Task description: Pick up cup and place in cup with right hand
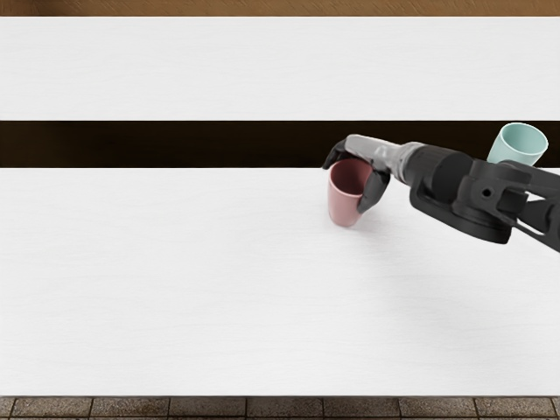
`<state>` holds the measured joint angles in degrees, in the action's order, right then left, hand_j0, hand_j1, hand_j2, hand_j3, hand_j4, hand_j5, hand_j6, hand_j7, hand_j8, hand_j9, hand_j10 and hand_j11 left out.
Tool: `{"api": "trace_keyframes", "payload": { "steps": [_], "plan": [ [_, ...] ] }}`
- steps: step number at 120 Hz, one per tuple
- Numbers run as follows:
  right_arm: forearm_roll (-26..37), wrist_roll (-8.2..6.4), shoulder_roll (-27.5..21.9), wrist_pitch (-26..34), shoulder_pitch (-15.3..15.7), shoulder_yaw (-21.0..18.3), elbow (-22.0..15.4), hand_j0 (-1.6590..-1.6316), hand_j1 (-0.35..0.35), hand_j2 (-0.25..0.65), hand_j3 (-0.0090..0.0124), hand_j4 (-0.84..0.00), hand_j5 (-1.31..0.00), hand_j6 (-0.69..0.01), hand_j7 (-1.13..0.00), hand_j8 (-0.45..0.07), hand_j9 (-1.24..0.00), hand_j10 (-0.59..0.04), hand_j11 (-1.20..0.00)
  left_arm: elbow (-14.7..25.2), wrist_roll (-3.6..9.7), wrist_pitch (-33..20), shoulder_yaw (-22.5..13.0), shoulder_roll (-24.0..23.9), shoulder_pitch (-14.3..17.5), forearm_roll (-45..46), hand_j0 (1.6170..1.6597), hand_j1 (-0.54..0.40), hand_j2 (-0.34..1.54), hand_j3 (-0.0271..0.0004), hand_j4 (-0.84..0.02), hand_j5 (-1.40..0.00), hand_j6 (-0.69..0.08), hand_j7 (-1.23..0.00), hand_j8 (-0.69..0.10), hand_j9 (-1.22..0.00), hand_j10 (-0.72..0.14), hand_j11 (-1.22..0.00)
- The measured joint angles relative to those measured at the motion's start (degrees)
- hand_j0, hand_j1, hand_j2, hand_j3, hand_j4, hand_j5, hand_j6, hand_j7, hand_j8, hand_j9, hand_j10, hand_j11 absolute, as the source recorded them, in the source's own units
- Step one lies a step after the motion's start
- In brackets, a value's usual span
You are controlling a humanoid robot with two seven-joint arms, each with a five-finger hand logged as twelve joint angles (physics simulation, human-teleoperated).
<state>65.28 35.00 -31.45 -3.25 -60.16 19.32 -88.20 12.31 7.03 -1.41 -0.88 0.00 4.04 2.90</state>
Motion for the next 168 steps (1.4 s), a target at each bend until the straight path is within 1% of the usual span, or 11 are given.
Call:
{"api": "trace_keyframes", "payload": {
  "steps": [30,48,90,97,98,100,121,156,157,160,168],
  "plan": [
    [-3.40,0.00,-3.61,-10.08,-0.64,10.63,0.20,-1.6559,0.064,-0.032,0.0006,-0.426,-0.58,-0.333,-0.57,-0.303,-0.57,-0.419,-0.57,0.00,0.00,0.00,0.00,0.00,0.00,0.00,1.6581,0.349,0.00,0.0000,0.000,0.00,0.000,0.00,0.000,0.00,0.000,0.00],
    [-7.01,0.00,-6.69,-16.60,-4.76,13.68,3.31,-1.6553,0.052,-0.040,-0.0005,-0.428,-0.58,-0.341,-0.57,-0.308,-0.57,-0.429,-0.57,0.00,0.01,0.00,0.00,0.00,0.00,0.00,1.6581,0.349,0.00,0.0000,0.000,0.00,0.000,0.00,0.000,0.00,0.000,0.00],
    [-9.80,0.01,-12.90,-23.84,-11.80,14.48,13.04,-1.6550,0.032,-0.077,0.0004,-0.425,-0.60,-0.350,-0.58,-0.303,-0.59,-0.418,-0.59,0.00,0.01,0.00,0.00,0.00,0.00,0.00,1.6581,0.349,0.00,0.0001,0.000,0.00,0.000,0.00,0.000,0.00,0.000,0.00],
    [-9.82,0.01,-13.36,-24.03,-11.98,14.38,14.75,-1.6556,0.047,-0.018,0.0002,-0.426,-0.61,-0.356,-0.59,-0.304,-0.59,-0.418,-0.60,0.00,0.00,0.00,0.00,0.00,0.00,0.00,1.6581,0.349,0.00,0.0001,0.000,0.00,0.000,0.00,0.000,0.00,0.000,0.00],
    [-9.82,0.01,-13.44,-24.07,-12.00,14.36,14.98,-1.6558,0.048,-0.024,0.0025,-0.424,-0.61,-0.357,-0.59,-0.301,-0.60,-0.417,-0.60,0.00,0.00,0.00,0.00,0.00,0.00,0.00,1.6581,0.349,0.00,0.0001,0.000,0.00,0.000,0.00,0.000,0.00,0.000,0.00],
    [-9.82,0.01,-13.61,-24.11,-12.03,14.33,15.40,-1.6556,0.046,-0.030,0.0002,-0.424,-0.61,-0.357,-0.59,-0.299,-0.60,-0.416,-0.60,0.00,0.00,0.00,0.00,0.00,0.00,0.00,1.6581,0.349,0.00,0.0001,0.000,0.00,0.000,0.00,0.000,0.00,0.000,0.00],
    [-9.88,0.01,-16.02,-24.17,-12.11,14.36,17.81,-1.6580,0.085,0.070,0.0018,-0.421,-0.63,-0.346,-0.59,-0.288,-0.61,-0.402,-0.61,0.00,0.00,0.00,0.00,0.00,0.00,0.00,1.6581,0.349,0.00,0.0001,0.000,0.00,0.000,0.00,0.000,0.00,0.000,0.00],
    [-9.83,0.01,-16.49,-24.17,-12.23,12.39,23.52,-1.6583,0.146,0.256,0.0012,-0.422,-0.62,-0.345,-0.59,-0.288,-0.61,-0.398,-0.60,0.00,0.00,0.00,0.00,0.00,0.00,0.00,1.6581,0.349,0.00,0.0001,0.000,0.00,0.000,0.00,0.000,0.00,0.000,0.00],
    [-9.83,0.01,-16.50,-24.16,-12.26,12.31,23.66,-1.6582,0.148,0.263,-0.0003,-0.423,-0.62,-0.342,-0.59,-0.289,-0.60,-0.401,-0.60,0.00,0.00,0.00,0.00,0.00,0.00,0.00,1.6581,0.349,0.00,0.0001,0.000,0.00,0.000,0.00,0.000,0.00,0.000,0.00],
    [-9.81,0.01,-16.54,-24.18,-12.33,12.11,24.02,-1.6583,0.157,0.290,0.0009,-0.423,-0.62,-0.346,-0.59,-0.295,-0.60,-0.405,-0.60,0.00,0.00,0.00,0.00,0.00,0.00,0.00,1.6581,0.349,0.00,0.0001,0.000,0.00,0.000,0.00,0.000,0.00,0.000,0.00],
    [-9.76,0.01,-16.69,-24.20,-12.55,11.75,24.65,-1.6580,0.149,0.236,0.0007,-0.426,-0.62,-0.346,-0.59,-0.297,-0.60,-0.408,-0.60,0.00,0.00,0.00,0.00,0.00,0.00,0.00,1.6581,0.349,0.00,0.0001,0.000,0.00,0.000,0.00,0.000,0.00,0.000,0.00]
  ]
}}
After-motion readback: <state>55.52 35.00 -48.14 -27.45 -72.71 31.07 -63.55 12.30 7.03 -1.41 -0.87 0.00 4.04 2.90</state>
